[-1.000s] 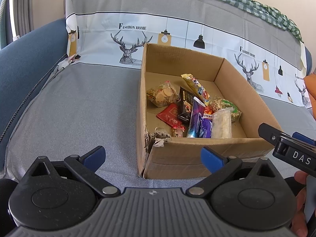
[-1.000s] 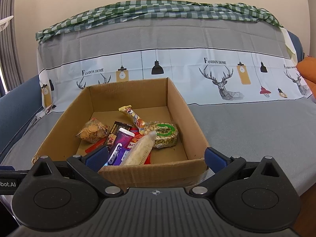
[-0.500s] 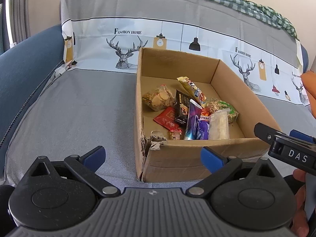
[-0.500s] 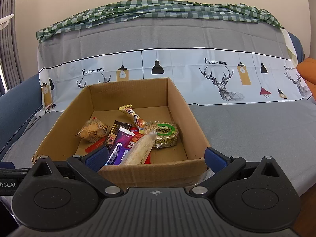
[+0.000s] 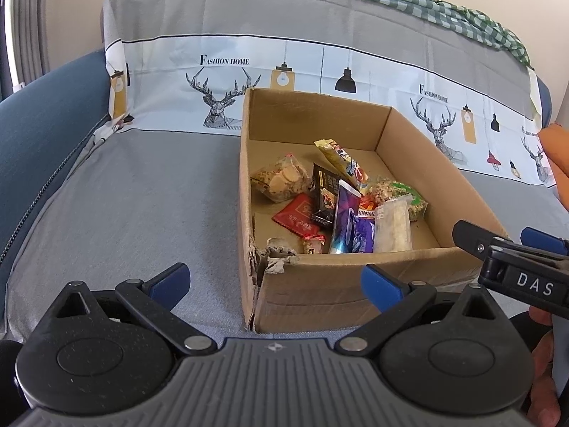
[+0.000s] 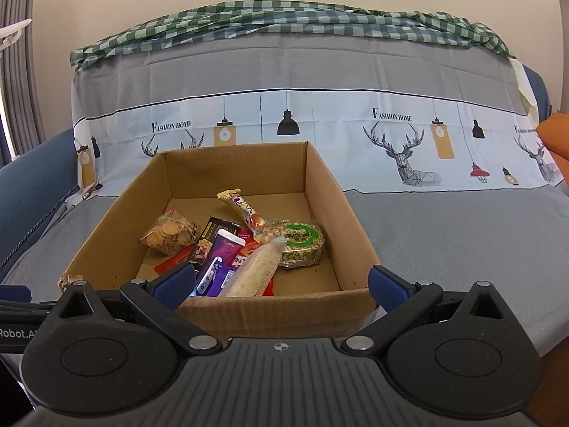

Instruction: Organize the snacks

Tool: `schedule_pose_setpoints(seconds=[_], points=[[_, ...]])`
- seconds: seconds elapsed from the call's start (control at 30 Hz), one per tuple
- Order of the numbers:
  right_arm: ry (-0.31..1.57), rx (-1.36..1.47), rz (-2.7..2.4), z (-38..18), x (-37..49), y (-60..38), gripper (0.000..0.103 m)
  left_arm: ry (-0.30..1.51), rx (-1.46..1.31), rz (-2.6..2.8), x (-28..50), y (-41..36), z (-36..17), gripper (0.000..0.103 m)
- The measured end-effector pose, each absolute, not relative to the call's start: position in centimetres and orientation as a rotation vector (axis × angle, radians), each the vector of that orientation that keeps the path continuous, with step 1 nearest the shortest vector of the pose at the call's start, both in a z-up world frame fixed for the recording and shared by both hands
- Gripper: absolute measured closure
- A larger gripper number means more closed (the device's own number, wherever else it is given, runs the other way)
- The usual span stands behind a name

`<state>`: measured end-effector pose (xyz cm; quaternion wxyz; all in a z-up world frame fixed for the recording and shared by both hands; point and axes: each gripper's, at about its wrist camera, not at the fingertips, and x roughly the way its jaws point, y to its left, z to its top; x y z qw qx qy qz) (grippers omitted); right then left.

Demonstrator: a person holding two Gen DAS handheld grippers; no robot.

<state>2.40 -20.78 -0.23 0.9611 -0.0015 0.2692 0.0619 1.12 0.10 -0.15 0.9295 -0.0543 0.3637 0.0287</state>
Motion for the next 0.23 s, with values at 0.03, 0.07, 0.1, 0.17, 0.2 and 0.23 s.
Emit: schedule_pose_setpoints(seconds=[0.03,0.07,0.1,0.17,0.2,0.23], points=[[0.544,-0.008,0.128,-0.22,2.39,-20.68,0.001,0.743,-0.11,0.057,1.13,0.06,-0.18,0.001],[0.543,-0.014,0.13,-0.21,2.37,-20.59,0.001,0.74,-0.108,0.051,1.12,0.03,-0.2,0.001],[0.543,-0.019,0.132,-0.22,2.35,-20.52,0.001,0.733,-0.104,0.045,1.03,-0.06,-0.21,0.001],[0.542,-0.029,0.136,-0.21,2.31,-20.34,0.001,0.716,-0.085,0.041,0.92,-0.3,-0.18,0.001],[0.541,-0.035,0.138,-0.2,2.27,-20.2,0.001,0.712,-0.081,0.038,0.96,-0.28,-0.17,0.001],[0.54,-0.039,0.139,-0.16,2.26,-20.12,0.001,0.711,-0.08,0.035,1.03,-0.28,-0.2,0.001]])
